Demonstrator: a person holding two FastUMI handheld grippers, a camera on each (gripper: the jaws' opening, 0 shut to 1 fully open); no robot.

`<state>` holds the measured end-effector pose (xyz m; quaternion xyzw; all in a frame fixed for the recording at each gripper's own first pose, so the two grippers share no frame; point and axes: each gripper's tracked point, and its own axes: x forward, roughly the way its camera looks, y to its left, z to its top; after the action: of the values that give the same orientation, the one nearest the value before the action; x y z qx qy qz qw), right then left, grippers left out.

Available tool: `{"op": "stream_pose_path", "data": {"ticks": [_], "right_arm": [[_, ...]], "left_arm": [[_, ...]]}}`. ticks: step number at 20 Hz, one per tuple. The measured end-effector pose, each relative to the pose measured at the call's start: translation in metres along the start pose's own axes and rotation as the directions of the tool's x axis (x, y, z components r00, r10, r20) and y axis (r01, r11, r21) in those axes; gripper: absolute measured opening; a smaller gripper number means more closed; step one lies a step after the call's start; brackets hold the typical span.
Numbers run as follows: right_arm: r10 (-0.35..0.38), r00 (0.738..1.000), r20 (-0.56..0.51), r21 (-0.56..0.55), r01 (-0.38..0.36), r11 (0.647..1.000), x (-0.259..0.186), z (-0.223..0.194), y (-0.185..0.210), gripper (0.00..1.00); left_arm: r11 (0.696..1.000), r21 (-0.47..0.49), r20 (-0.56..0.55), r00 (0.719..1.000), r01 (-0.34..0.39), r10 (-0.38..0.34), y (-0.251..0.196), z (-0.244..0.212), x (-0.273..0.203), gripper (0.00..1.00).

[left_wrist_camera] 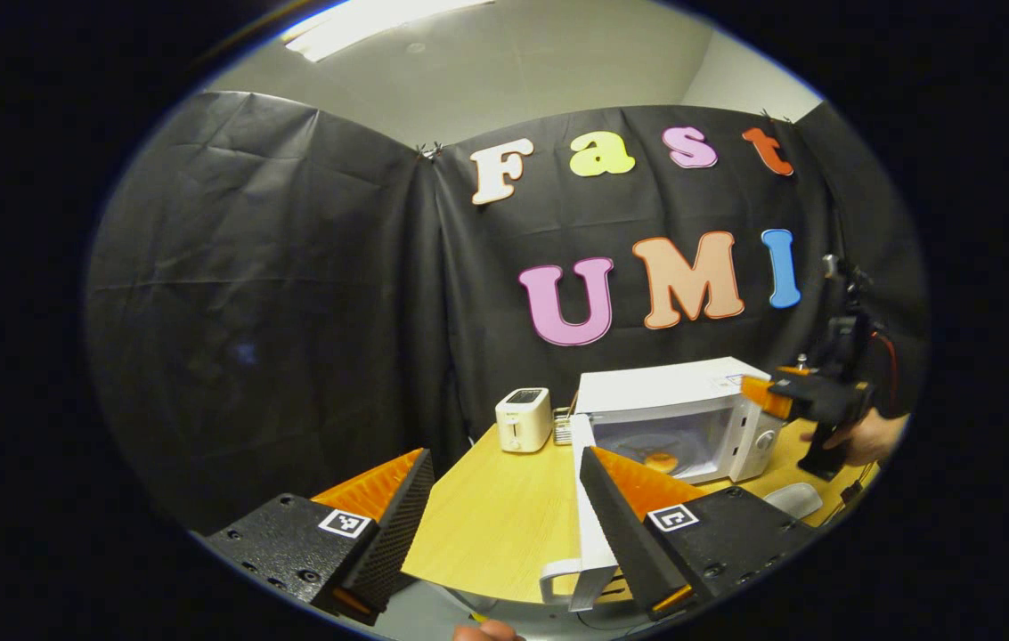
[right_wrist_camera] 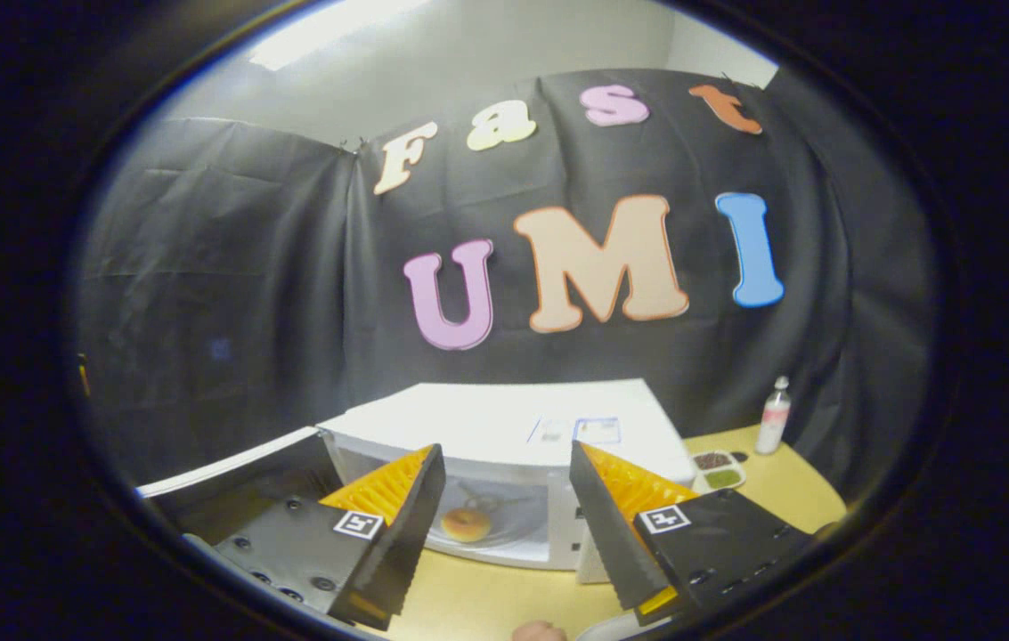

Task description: Open the microwave oven with the left hand, put the food in, and close the microwave oven.

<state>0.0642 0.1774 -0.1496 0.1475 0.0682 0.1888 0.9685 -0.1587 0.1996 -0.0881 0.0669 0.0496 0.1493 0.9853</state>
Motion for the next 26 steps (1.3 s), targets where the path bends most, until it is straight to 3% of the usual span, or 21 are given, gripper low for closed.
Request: {"op": "stream_pose_path", "data": {"ticks": [1, 5, 7, 9, 12, 15, 16, 23, 26], "right_arm": [[0.006, 1.000, 0.021, -0.005, -0.006, 1.000, -0.009, 0.015, -0.003, 0.88], [0.002, 0.998, 0.065, -0.036, 0.000, 0.999, -0.033, 0.051, -0.019, 0.88], [-0.002, 0.997, 0.074, -0.060, 0.007, 0.998, -0.042, 0.060, -0.023, 0.82], [-0.017, 0.996, 0.085, -0.068, 0.023, 0.997, -0.049, 0.068, -0.029, 0.82], [-0.026, 0.995, 0.095, -0.040, 0.030, 0.999, -0.050, 0.077, -0.027, 0.82], [-0.026, 0.994, 0.109, -0.031, 0.030, 0.999, -0.051, 0.088, -0.024, 0.82], [-0.027, 0.993, 0.117, -0.031, 0.031, 0.999, -0.053, 0.090, -0.026, 0.82], [-0.032, 0.991, 0.131, -0.028, 0.036, 0.999, -0.057, 0.100, -0.038, 0.82], [-0.051, 0.989, 0.136, -0.035, 0.056, 0.998, -0.059, 0.104, -0.049, 0.82]], "left_arm": [[1.000, -0.008, -0.004, 1.000, -0.007, 0.007, 0.006, -0.004, 0.001, 1.00], [0.998, -0.051, -0.022, 1.000, -0.023, 0.022, 0.024, -0.023, 0.011, 0.96], [0.996, -0.080, -0.040, 0.999, -0.033, 0.030, 0.031, -0.035, 0.016, 0.94], [0.993, -0.111, -0.080, 0.996, 0.041, -0.050, 0.015, -0.056, 0.019, 0.88], [0.996, -0.090, -0.129, 0.992, 0.002, -0.014, 0.027, -0.087, 0.026, 0.52], [0.991, -0.131, -0.214, 0.977, -0.036, 0.007, 0.023, -0.118, 0.027, 0.20], [0.988, -0.148, -0.248, 0.969, -0.030, -0.008, 0.017, -0.132, 0.025, 0.01], [0.993, -0.118, -0.377, 0.925, -0.002, -0.043, -0.018, -0.188, 0.014, 0.01], [0.993, -0.114, -0.385, 0.921, 0.012, -0.055, -0.034, -0.191, 0.008, 0.01]]}}
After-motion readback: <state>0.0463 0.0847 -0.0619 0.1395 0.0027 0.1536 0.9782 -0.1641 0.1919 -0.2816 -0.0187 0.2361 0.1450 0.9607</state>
